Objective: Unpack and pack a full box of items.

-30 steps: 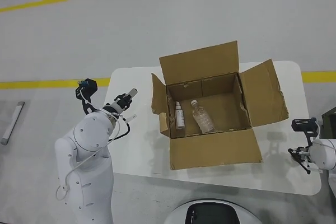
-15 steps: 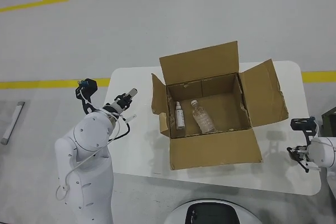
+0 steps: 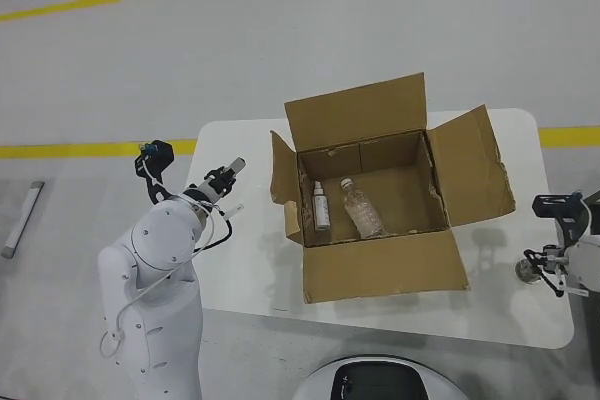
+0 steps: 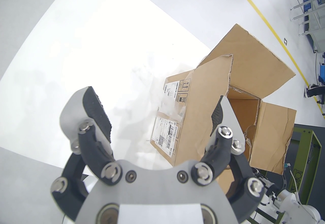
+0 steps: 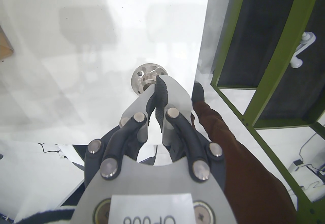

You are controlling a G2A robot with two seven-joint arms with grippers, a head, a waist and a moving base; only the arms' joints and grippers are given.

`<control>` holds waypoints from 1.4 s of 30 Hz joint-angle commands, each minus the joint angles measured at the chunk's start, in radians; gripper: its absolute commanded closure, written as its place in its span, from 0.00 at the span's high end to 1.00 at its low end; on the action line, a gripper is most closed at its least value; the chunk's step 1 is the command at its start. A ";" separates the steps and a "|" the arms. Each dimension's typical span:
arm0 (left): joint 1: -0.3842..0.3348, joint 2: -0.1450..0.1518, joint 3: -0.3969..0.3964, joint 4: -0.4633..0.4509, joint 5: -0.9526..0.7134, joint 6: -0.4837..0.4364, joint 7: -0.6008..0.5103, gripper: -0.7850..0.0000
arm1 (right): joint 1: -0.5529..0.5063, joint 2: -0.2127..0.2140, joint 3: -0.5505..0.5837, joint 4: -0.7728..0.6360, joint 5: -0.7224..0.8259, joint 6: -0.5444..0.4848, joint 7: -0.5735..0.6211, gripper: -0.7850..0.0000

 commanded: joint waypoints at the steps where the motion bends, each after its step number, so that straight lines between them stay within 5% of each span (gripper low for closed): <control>1: 0.000 0.000 0.000 0.000 0.000 0.000 0.000 1.00 | -0.011 0.004 -0.006 -0.019 0.000 -0.040 0.000 0.40; 2: 0.000 0.000 0.000 0.000 0.000 0.000 0.000 1.00 | -0.014 0.006 -0.008 -0.026 -0.007 -0.055 0.000 1.00; 19: 0.000 0.000 0.000 0.000 0.000 0.000 0.000 1.00 | -0.036 0.005 -0.001 -0.008 -0.003 -0.067 -0.054 1.00; 20: 0.000 0.000 0.000 0.000 0.000 0.000 0.000 1.00 | -0.036 0.005 -0.002 -0.008 -0.004 -0.068 -0.055 0.88; 22: 0.000 0.000 0.000 0.000 0.000 0.000 0.000 1.00 | -0.035 0.005 -0.009 -0.001 -0.002 -0.071 -0.050 0.47; 24: 0.000 0.000 0.000 0.000 0.000 0.000 0.000 1.00 | -0.030 0.004 -0.026 0.009 -0.004 -0.074 -0.044 0.37; 42: 0.000 0.000 0.000 0.000 0.000 0.000 0.000 1.00 | 0.003 0.000 -0.075 0.058 -0.031 -0.069 -0.027 0.44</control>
